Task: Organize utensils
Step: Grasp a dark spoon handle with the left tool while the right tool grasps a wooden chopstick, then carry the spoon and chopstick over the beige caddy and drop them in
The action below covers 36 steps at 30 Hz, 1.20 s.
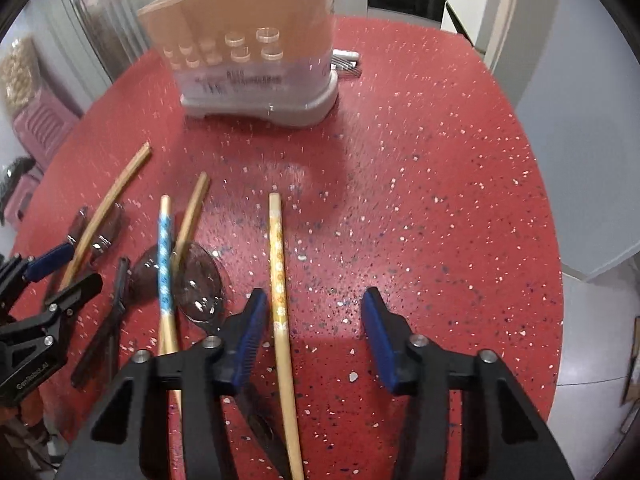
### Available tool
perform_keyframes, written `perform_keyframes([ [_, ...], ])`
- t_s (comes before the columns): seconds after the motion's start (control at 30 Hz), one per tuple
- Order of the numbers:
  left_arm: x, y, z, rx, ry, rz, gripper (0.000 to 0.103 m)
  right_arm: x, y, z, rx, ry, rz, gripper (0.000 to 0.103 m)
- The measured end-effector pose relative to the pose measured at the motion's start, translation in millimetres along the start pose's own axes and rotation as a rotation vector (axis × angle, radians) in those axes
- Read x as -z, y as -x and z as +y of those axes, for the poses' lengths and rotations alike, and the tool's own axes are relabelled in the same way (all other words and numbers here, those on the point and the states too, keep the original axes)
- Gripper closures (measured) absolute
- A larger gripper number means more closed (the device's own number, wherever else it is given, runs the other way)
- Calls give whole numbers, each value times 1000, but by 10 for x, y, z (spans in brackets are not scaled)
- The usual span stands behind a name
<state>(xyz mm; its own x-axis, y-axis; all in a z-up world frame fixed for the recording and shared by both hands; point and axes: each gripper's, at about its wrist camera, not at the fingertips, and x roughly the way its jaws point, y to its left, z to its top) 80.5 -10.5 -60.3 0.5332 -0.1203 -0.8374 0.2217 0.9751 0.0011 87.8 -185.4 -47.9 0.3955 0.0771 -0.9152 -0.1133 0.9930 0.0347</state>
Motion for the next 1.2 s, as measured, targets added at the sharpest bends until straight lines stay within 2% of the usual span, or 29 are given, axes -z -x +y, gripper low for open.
perform_keyframes([
  [0.03, -3, -17, -24, 3, -13, 10, 31, -23, -12, 19, 8, 17, 14, 55],
  [0.1, -12, -72, -65, 11, -34, 45, 35, -44, -46, 59, 23, 45, 33, 55],
  [0.33, -105, -120, -61, 32, -30, 98, 35, -184, -120, 76, 12, 77, 96, 57],
  [0.4, -110, -122, -59, 34, -37, 107, 35, -211, -128, 73, 7, 87, 100, 64],
  [0.47, -128, -120, -48, 44, -45, 117, 37, -243, -134, 72, 3, 99, 102, 84],
  [0.5, -132, -119, -47, 53, -47, 121, 41, -224, -90, 73, -5, 98, 103, 90],
  [0.53, -156, -122, -44, 56, -50, 119, 53, -239, -93, 56, -21, 92, 106, 95],
  [0.6, -164, -110, -39, 60, -53, 118, 66, -269, -78, 33, -29, 89, 105, 95],
  [0.67, -161, -96, -17, 79, -32, 114, 66, -256, -62, -12, -47, 83, 98, 95],
  [0.93, -199, 198, 38, 97, 31, -15, 66, -224, 172, -134, -161, 39, -1, 95],
  [1.2, -471, 712, 144, 118, 113, -184, 66, -356, 768, -231, -264, -4, -176, 94],
])
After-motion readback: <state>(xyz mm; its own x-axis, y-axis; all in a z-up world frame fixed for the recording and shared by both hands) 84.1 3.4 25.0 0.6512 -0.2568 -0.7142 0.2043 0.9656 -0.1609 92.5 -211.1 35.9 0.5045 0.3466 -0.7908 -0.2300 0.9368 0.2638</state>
